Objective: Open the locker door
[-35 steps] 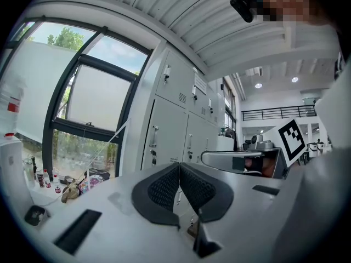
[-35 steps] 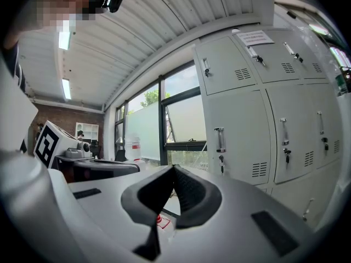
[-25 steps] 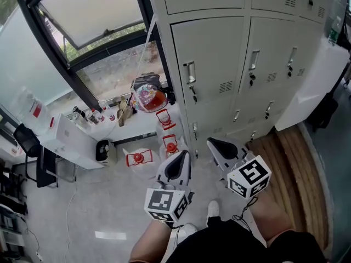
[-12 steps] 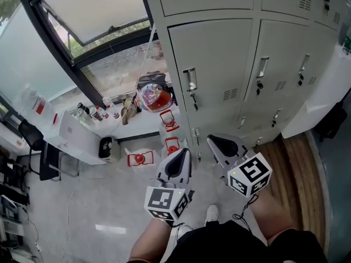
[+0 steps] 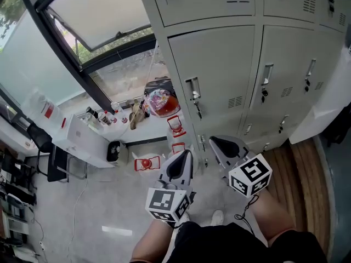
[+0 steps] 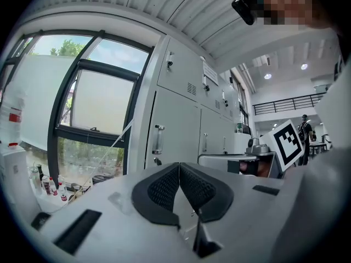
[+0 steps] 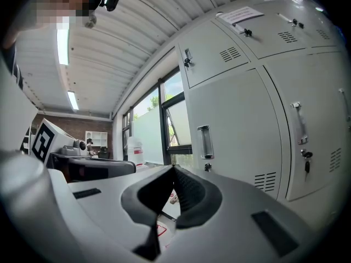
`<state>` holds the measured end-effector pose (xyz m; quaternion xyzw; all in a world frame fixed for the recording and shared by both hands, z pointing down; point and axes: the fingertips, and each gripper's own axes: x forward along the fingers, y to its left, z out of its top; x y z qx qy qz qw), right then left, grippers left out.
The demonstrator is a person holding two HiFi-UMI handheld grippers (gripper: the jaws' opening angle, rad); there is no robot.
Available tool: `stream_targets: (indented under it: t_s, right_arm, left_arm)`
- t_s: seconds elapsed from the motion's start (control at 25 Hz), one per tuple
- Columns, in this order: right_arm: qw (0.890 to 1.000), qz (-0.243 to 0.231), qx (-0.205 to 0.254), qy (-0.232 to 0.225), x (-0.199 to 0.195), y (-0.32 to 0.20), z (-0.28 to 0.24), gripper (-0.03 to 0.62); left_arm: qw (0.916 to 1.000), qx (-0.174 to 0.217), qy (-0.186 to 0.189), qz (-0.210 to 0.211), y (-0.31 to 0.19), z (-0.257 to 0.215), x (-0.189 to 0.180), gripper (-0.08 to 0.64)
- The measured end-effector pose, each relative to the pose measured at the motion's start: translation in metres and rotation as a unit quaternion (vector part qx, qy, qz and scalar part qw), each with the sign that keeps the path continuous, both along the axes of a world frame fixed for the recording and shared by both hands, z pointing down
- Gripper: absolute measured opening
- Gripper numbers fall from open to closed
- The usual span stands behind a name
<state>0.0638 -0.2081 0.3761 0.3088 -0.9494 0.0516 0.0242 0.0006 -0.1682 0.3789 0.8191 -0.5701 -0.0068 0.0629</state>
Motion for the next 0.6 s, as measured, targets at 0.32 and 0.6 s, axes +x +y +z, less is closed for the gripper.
stream_targets:
  t_s: [0.32, 0.6]
  right_arm:
    - [1.0, 0.029, 0.003, -0.005, -0.006, -0.02, -0.005, 0.054]
    - [0.997, 0.074, 0.004, -0.01, -0.031, -0.05, -0.01, 0.054]
  left_arm:
    - [0.9996, 0.002, -0.003, 0.028, -0.021, -0.003, -0.008, 0.017]
    - [0.9972, 0.002, -0.006, 0.075, -0.047, -0.004, -0.031, 0.017]
